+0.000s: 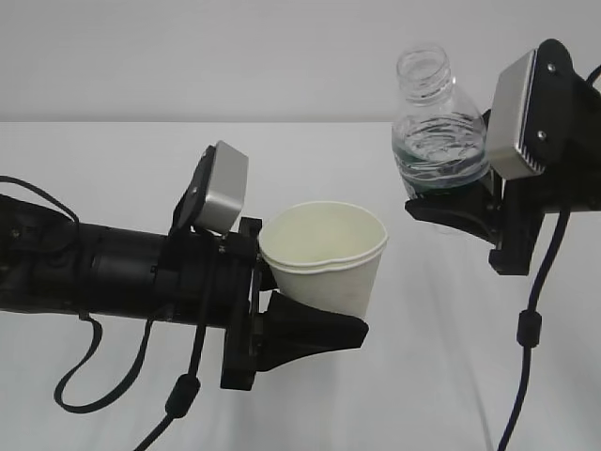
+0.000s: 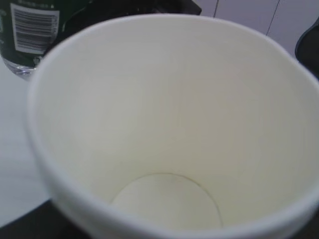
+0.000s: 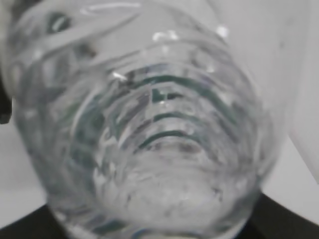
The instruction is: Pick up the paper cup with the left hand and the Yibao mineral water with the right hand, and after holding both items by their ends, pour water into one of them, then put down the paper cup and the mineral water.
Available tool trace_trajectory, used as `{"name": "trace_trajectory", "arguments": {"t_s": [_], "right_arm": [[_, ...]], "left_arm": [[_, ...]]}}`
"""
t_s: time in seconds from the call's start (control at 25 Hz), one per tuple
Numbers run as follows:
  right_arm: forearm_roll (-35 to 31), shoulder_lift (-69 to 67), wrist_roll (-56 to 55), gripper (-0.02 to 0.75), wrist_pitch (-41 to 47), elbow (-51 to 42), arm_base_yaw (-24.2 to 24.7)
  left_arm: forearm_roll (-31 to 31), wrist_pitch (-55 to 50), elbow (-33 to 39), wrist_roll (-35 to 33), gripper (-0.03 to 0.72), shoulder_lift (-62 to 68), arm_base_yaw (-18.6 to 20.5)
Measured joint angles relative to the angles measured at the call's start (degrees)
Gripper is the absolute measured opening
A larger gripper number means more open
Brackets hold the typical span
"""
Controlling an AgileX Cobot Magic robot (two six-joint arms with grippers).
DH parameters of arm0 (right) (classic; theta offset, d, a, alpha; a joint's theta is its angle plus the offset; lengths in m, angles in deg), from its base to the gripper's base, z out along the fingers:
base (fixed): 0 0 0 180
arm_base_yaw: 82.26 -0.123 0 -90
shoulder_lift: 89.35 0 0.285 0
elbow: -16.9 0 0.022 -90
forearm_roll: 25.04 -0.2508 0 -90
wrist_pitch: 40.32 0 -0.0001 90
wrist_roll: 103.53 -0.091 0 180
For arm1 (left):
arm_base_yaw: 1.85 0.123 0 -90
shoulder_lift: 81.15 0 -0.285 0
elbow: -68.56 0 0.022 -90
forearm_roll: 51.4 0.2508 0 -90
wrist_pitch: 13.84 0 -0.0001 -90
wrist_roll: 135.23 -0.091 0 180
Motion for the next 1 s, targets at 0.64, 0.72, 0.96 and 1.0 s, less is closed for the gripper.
{"name": "trace_trajectory", "arguments": {"t_s": [0.64,0.72,0.96,1.0], "right_arm": [[2.1,0.0,4.6,0.417,1.8,0.5,-0.1],[2.1,0.0,6.0,0.417,1.8,0.8,-0.5],[2.1,0.0,8.7,0.417,2.1,0.8,-1.8],[2.1,0.0,8.8,0.417,2.1,0.8,-1.9]], "left_arm": [[2.2,-0.4,0.0,1.7,0.456,0.0,0.0],[2.2,-0.4,0.0,1.9,0.456,0.0,0.0],[2.4,-0.5,0.0,2.0,0.456,0.0,0.0],[2.4,-0.5,0.0,2.0,0.456,0.0,0.0]]}}
